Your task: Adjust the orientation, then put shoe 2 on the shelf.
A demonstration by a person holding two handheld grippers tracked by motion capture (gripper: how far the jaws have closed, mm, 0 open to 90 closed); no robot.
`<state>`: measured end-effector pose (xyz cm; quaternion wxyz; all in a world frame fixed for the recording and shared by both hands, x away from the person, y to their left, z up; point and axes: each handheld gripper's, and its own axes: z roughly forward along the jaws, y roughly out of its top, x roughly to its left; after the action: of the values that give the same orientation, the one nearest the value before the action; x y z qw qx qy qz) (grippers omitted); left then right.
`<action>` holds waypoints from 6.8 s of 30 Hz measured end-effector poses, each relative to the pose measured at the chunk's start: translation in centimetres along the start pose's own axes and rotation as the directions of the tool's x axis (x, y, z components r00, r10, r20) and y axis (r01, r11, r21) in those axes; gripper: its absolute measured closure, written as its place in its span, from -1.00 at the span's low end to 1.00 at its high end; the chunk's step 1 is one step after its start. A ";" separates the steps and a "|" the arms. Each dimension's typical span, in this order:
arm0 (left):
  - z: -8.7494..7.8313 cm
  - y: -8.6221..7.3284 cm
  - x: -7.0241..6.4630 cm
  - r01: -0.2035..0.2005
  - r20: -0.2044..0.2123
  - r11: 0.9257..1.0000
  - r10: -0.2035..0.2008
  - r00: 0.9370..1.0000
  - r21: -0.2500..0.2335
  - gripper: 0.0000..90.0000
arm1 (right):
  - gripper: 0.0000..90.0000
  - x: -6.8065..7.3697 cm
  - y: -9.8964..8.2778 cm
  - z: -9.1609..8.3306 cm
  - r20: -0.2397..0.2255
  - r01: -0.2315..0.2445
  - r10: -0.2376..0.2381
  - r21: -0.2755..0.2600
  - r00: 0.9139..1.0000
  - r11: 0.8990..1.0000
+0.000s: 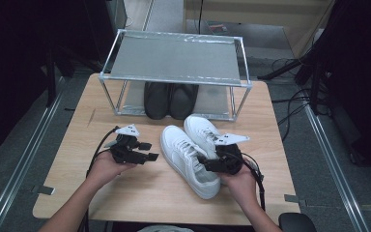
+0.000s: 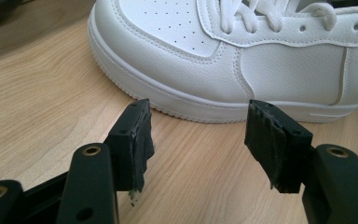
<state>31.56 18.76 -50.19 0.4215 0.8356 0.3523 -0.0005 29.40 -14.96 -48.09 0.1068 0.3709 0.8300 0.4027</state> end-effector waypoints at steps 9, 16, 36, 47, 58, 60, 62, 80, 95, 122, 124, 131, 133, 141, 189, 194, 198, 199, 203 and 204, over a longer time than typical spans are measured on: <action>0.0 0.0 0.0 0.000 -0.001 1.000 0.000 1.000 -0.001 -0.08 | 0.29 0.1 0.0 0.2 0.037 0.030 -0.030 0.004 0.999 1.000; 0.0 0.0 0.1 0.001 -0.001 1.000 -0.001 1.000 -0.003 -0.08 | 0.51 -0.1 0.1 0.0 0.030 0.031 -0.032 0.009 0.999 0.999; -0.4 -0.3 0.7 0.017 -0.011 1.000 -0.018 1.000 -0.012 -0.08 | 0.61 -0.5 0.3 -0.3 0.007 -0.001 0.001 0.011 1.000 1.000; -0.6 -0.4 1.0 0.023 -0.021 1.000 -0.023 1.000 -0.011 -0.08 | 0.62 -1.0 0.5 -1.1 -0.007 0.008 -0.008 0.023 1.000 1.000; -1.1 -0.6 1.3 0.036 -0.036 0.999 -0.037 0.999 -0.006 -0.11 | 0.62 -1.4 1.0 -2.0 -0.032 0.007 -0.007 0.017 0.999 1.000; -1.3 -0.8 1.4 0.044 -0.042 0.999 -0.045 0.998 -0.014 -0.11 | 0.62 -1.4 1.2 -2.2 -0.037 0.017 -0.016 0.010 0.999 1.000; -1.5 -1.0 1.4 0.049 -0.046 0.999 -0.050 0.998 -0.014 -0.11 | 0.62 -1.4 1.5 -2.4 -0.047 0.023 -0.023 0.004 0.999 1.000; -3.6 -3.4 1.4 0.078 -0.137 0.997 -0.079 0.987 -0.019 -0.13 | 0.63 -2.3 4.1 -2.2 -0.178 0.164 -0.156 0.032 0.972 0.986; -5.1 -4.5 2.3 0.110 -0.180 0.993 -0.117 0.977 -0.045 -0.13 | 0.63 -2.9 8.3 -3.4 -0.331 0.292 -0.285 -0.029 0.900 0.956; -5.8 -5.2 3.4 0.138 -0.184 0.989 -0.146 0.972 -0.057 -0.13 | 0.63 -0.8 19.0 -4.4 -0.417 0.346 -0.361 -0.115 0.834 0.931; -5.7 -5.2 3.4 0.138 -0.184 0.989 -0.146 0.972 -0.056 -0.13 | 0.63 -0.5 20.0 -4.6 -0.412 0.344 -0.360 -0.116 0.837 0.932; -5.6 -5.1 3.3 0.128 -0.177 0.991 -0.133 0.975 -0.039 -0.13 | 0.63 -0.4 23.5 -5.2 -0.375 0.321 -0.341 -0.115 0.862 0.940; -5.5 -5.1 3.2 0.127 -0.175 0.991 -0.132 0.976 -0.038 -0.13 | 0.63 -0.3 24.9 -5.3 -0.345 0.319 -0.338 -0.114 0.875 0.941; -5.3 -5.1 3.2 0.125 -0.166 0.992 -0.128 0.978 -0.032 -0.13 | 0.63 -1.0 28.2 -4.0 -0.268 0.234 -0.252 -0.096 0.930 0.967; -5.2 -4.4 2.7 0.067 -0.107 0.997 -0.071 0.992 -0.042 -0.12 | 0.55 -1.5 38.5 10.4 0.380 -0.308 0.338 -0.140 0.861 0.941; -5.1 -4.3 2.7 0.068 -0.105 0.997 -0.071 0.992 -0.033 -0.12 | 0.45 -1.4 38.1 10.4 0.348 -0.322 0.340 -0.110 0.874 0.940; -4.9 -4.2 2.6 0.060 -0.103 0.998 -0.062 0.993 -0.023 -0.12 | 0.37 -1.7 37.6 9.9 0.336 -0.292 0.312 -0.108 0.889 0.950; -4.9 -4.2 2.6 0.058 -0.103 0.998 -0.060 0.993 -0.021 -0.12 | 0.35 -2.0 37.4 9.7 0.324 -0.301 0.321 -0.112 0.890 0.947; -4.7 -4.2 2.5 0.054 -0.111 0.998 -0.055 0.992 -0.011 -0.12 | 0.28 -2.4 37.0 9.3 0.290 -0.302 0.326 -0.123 0.900 0.945; -4.7 -4.2 2.6 0.055 -0.111 0.998 -0.055 0.992 -0.010 -0.13 | 0.26 -2.4 37.0 9.1 0.290 -0.296 0.319 -0.122 0.902 0.947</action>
<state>29.63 25.21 -50.89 0.4041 0.8227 0.3982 0.0356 54.98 3.58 -26.72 0.1828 0.5508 0.7187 0.3831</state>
